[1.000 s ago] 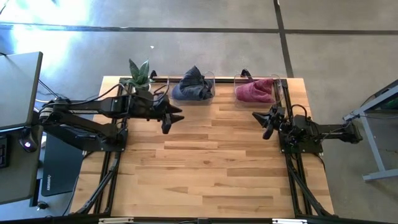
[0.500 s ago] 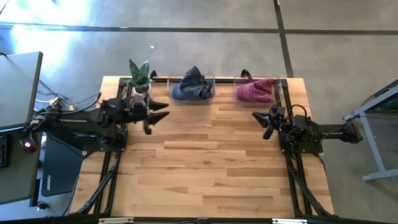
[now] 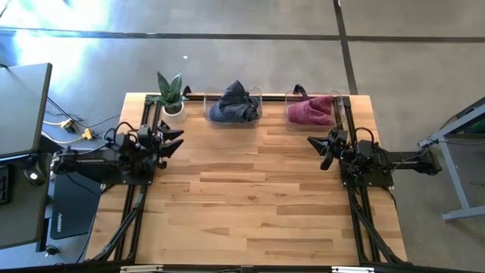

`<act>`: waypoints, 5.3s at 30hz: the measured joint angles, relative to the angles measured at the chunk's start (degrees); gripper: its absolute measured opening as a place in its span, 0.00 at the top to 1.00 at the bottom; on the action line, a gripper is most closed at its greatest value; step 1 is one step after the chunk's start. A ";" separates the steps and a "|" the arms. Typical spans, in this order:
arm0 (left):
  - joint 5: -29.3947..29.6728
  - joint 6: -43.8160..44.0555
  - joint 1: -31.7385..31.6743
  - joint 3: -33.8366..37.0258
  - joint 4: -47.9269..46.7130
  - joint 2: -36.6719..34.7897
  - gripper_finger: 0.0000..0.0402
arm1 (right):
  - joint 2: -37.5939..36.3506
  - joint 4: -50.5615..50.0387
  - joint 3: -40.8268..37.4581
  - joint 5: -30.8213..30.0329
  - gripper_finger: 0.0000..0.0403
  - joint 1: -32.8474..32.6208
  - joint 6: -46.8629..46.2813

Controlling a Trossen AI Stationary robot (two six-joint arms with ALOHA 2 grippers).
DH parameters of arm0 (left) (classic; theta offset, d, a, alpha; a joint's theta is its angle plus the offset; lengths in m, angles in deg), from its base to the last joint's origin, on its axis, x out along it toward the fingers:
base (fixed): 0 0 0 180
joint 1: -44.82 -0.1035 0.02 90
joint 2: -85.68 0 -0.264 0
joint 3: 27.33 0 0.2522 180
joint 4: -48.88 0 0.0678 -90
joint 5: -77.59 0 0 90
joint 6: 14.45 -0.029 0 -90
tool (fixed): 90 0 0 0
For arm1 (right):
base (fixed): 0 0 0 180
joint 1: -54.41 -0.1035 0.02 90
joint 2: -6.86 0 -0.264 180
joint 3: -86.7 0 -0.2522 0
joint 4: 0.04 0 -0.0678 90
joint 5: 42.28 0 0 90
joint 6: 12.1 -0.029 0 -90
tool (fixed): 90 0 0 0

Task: Pick & Place hat
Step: Return to Home Position

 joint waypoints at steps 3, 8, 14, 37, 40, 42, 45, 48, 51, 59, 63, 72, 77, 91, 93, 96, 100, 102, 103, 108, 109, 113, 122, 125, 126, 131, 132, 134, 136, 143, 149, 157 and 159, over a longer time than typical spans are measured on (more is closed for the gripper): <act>-1.16 -0.89 0.00 2.64 -2.61 -4.71 0.56 | -0.01 -0.01 0.00 0.02 0.97 0.00 0.00; -1.27 -0.89 0.02 2.95 -7.77 -5.08 0.56 | 0.02 -0.05 0.00 0.02 0.97 0.00 0.00; -2.22 -1.30 0.00 3.09 -19.19 -5.10 0.56 | -0.04 -0.18 0.00 0.08 0.97 -0.01 0.00; -9.75 -9.79 0.02 3.32 -24.22 -5.15 0.56 | -0.04 -0.21 0.00 0.04 0.97 -0.02 0.00; -9.74 -9.79 0.02 3.32 -24.19 -4.82 0.56 | -0.04 -0.21 0.00 0.04 0.97 0.00 0.00; -9.73 -9.79 0.02 3.32 -24.23 -4.73 0.56 | -0.04 -0.21 0.00 0.04 0.97 -0.01 0.00; -9.73 -9.79 0.02 3.32 -24.21 -4.73 0.56 | -0.04 -0.21 0.00 0.04 0.97 0.00 0.00; -9.73 -9.79 0.02 3.32 -24.22 -4.73 0.56 | -0.04 -0.21 0.00 0.04 0.97 -0.02 0.00; -9.72 -9.79 0.02 3.32 -24.22 -4.73 0.56 | -0.04 -0.21 0.00 0.04 0.97 -0.01 0.00; -9.71 -9.79 0.02 3.32 -24.22 -4.73 0.56 | -0.04 -0.21 0.00 0.04 0.97 -0.02 0.00; -9.65 -9.99 0.02 3.32 -24.22 -4.73 0.56 | -0.04 -0.22 0.00 0.04 0.97 -0.02 0.00; -9.86 -14.29 0.04 3.32 -24.32 -1.56 0.60 | -0.07 -0.23 0.00 0.04 0.97 -0.02 0.00; -9.78 -13.92 0.04 3.32 -24.28 0.82 0.76 | -0.07 -0.23 0.00 0.04 0.97 -0.02 0.00; -10.04 -13.82 0.04 3.32 -24.18 1.87 0.99 | -0.07 -0.23 0.00 0.02 0.97 -0.02 0.00; -10.48 -13.83 0.03 3.32 -24.15 1.87 0.98 | -0.07 -0.23 0.00 0.02 0.97 -0.01 0.00; -10.28 -13.84 0.04 3.32 -24.15 1.87 0.97 | -0.07 -0.23 0.00 0.03 0.97 -0.02 0.00; -9.73 -13.85 0.02 3.32 -24.19 1.87 0.96 | -0.07 -0.23 0.00 0.02 0.97 0.00 0.00; -9.72 -13.85 0.02 3.32 -24.22 1.87 0.96 | -0.59 -0.26 0.00 0.00 0.97 -0.30 0.00; -9.71 -13.85 0.04 3.32 -24.22 1.87 0.96 | -1.29 -0.25 -0.02 -0.02 0.97 -0.68 0.00; -9.69 -13.85 0.03 3.32 -24.30 1.87 0.96 | -1.51 0.77 -0.02 -0.33 0.97 -1.33 0.56; -9.66 -13.85 0.02 3.32 -24.32 1.87 0.96 | -1.51 0.50 -0.02 0.87 0.97 -1.33 1.76; -9.60 -13.85 0.04 3.32 -24.32 1.89 0.96 | -1.53 -1.34 -0.02 9.83 0.97 -1.33 7.30; -9.60 -13.85 0.02 3.32 -24.30 1.89 0.96 | -1.53 -3.05 -0.02 20.38 0.99 -1.36 24.07; -9.62 -13.85 0.02 3.32 -24.30 1.89 0.96 | -1.53 -3.66 -0.02 21.99 1.00 -1.36 26.84; -9.62 -13.85 0.03 3.32 -24.30 1.89 0.96 | -1.53 -3.82 -0.02 22.50 1.00 -1.36 25.87; -9.60 -13.85 0.04 3.32 -24.28 1.89 0.96 | -1.55 -4.09 -0.02 24.85 1.00 -1.36 24.36; -9.60 -13.85 0.02 3.32 -24.28 1.89 0.96 | -1.55 -4.08 -0.02 24.85 1.00 -1.35 25.04; -9.60 -13.85 0.04 3.32 -24.28 1.89 0.96 | -1.55 -4.10 -0.02 24.83 1.00 -1.33 26.35; -9.60 -13.85 0.03 3.32 -24.28 1.89 0.96 | -1.55 -4.08 -0.02 24.72 1.00 -1.33 26.51; -9.62 -13.85 0.03 3.32 -24.26 1.89 0.96 | -1.50 -4.02 -0.02 24.72 0.98 -1.33 26.56; -9.60 -13.85 0.04 3.32 -24.26 1.89 0.96 | -1.16 -3.98 -0.02 24.70 0.97 -1.33 26.56; -9.60 -13.85 0.03 3.32 -24.26 1.89 0.96 | -1.14 -3.95 -0.02 24.68 0.99 -1.33 26.56; -9.60 -13.85 0.04 3.32 -24.26 1.89 0.96 | -1.14 -3.95 -0.02 24.68 0.99 -1.33 26.56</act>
